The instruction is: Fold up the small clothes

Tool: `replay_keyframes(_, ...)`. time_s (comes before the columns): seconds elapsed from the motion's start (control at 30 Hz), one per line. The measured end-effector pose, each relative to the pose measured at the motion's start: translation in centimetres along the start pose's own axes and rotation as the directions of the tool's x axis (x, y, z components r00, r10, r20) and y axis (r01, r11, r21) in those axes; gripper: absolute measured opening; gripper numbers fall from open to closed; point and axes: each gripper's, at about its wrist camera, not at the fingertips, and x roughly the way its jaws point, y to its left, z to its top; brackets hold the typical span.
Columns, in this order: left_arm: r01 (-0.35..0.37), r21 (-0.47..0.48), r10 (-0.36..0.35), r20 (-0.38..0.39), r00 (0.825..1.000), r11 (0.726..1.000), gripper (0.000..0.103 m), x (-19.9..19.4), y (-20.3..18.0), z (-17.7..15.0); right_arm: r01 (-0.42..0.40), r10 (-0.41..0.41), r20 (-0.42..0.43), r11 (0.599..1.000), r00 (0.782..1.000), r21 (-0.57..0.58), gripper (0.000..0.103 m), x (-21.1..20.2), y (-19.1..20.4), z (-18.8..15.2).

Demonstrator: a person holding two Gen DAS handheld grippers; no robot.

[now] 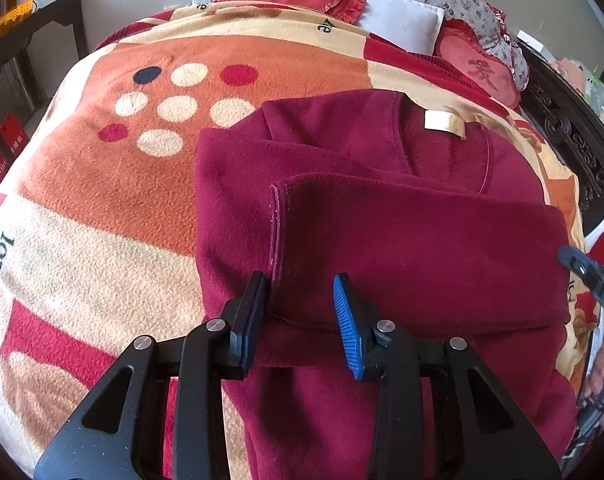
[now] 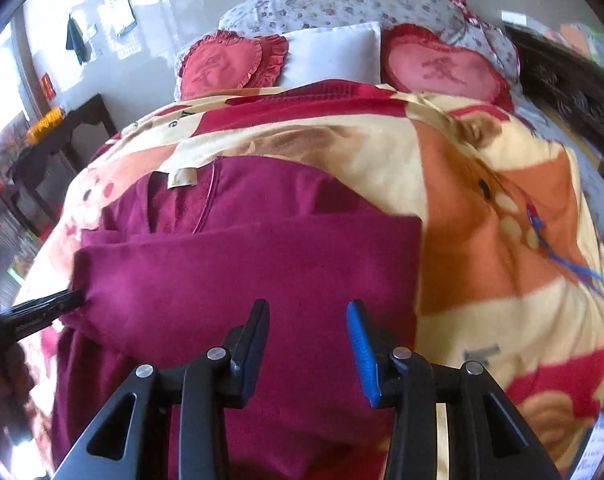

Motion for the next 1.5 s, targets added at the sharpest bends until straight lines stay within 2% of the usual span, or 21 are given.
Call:
replay_keyframes(0.07, 0.0, 0.005, 0.0, -0.001, 1.0, 1.0, 0.034, 0.2, 0.0, 0.1, 0.038, -0.038, -0.013, 0.999, 0.999, 0.012, 0.038, 1.6, -0.4, 0.6)
replay_keyframes(0.17, -0.003, 0.016, 0.003, 0.0, 1.0, 1.0, 0.035, 0.7, -0.1, 0.5, 0.038, -0.037, -0.031, 0.999, 0.999, 0.038, 0.038, 3.7, -1.1, 1.4)
replay_keyframes(0.27, -0.003, 0.015, 0.003, 0.004, 1.0, 1.0, 0.045, 1.0, 0.0, 0.8, 0.036, -0.035, -0.026, 0.999, 0.999, 0.032, 0.04, 4.0, -1.3, 2.1)
replay_keyframes(0.37, -0.006, 0.014, 0.006, 0.002, 1.0, 1.0, 0.046, 1.2, 0.0, 0.9, 0.026, -0.024, -0.04, 0.999, 0.999, 0.03, 0.041, 3.2, -1.4, 2.1)
replay_keyframes(0.57, -0.007, 0.022, 0.007, 0.01, 1.0, 1.0, 0.05, 1.3, -0.2, 0.8, 0.004, -0.003, -0.04, 1.0, 0.999, 0.029, 0.045, -0.8, -0.8, -0.7)
replay_keyframes(0.7, -0.018, 0.026, 0.018, 0.009, 1.0, 0.999, 0.05, 1.1, -0.5, 0.7, 0.037, -0.033, -0.094, 0.999, 0.995, 0.032, 0.046, -0.1, -1.2, -3.0)
replay_keyframes(0.83, -0.001, 0.022, 0.001, 0.004, 1.0, 1.0, 0.05, -0.1, -0.6, 0.1, 0.036, -0.029, -0.122, 0.998, 0.992, 0.057, 0.062, 1.4, -2.0, -3.2)
replay_keyframes(0.87, 0.005, 0.021, -0.005, 0.002, 1.0, 1.0, 0.05, -0.4, -0.6, -0.1, 0.028, -0.02, -0.125, 0.997, 0.992, 0.065, 0.062, 0.9, -2.1, -3.1)
replay_keyframes(1.0, 0.04, 0.013, -0.04, -0.001, 0.999, 0.999, 0.05, -2.9, -0.1, -1.5, -0.025, 0.033, -0.085, 0.995, 0.996, 0.096, 0.062, -2.7, -2.5, -3.4)
replay_keyframes(1.2, 0.092, 0.017, -0.092, -0.02, 0.996, 0.996, 0.05, -7.4, 1.1, -5.7, -0.101, 0.107, -0.06, 0.99, 0.992, 0.098, 0.063, -9.5, -3.7, -6.0)
replay_keyframes(1.33, 0.107, 0.045, -0.104, -0.061, 0.993, 0.993, 0.05, -9.8, 1.3, -9.8, -0.15, 0.157, -0.048, 0.982, 0.986, 0.116, 0.072, -13.1, -4.9, -8.8)
replay_keyframes(1.5, 0.125, 0.054, -0.118, -0.117, 0.986, 0.991, 0.05, -11.6, 1.5, -14.4, -0.142, 0.147, -0.108, 0.988, 0.983, 0.054, 0.072, -15.6, -4.5, -13.1)
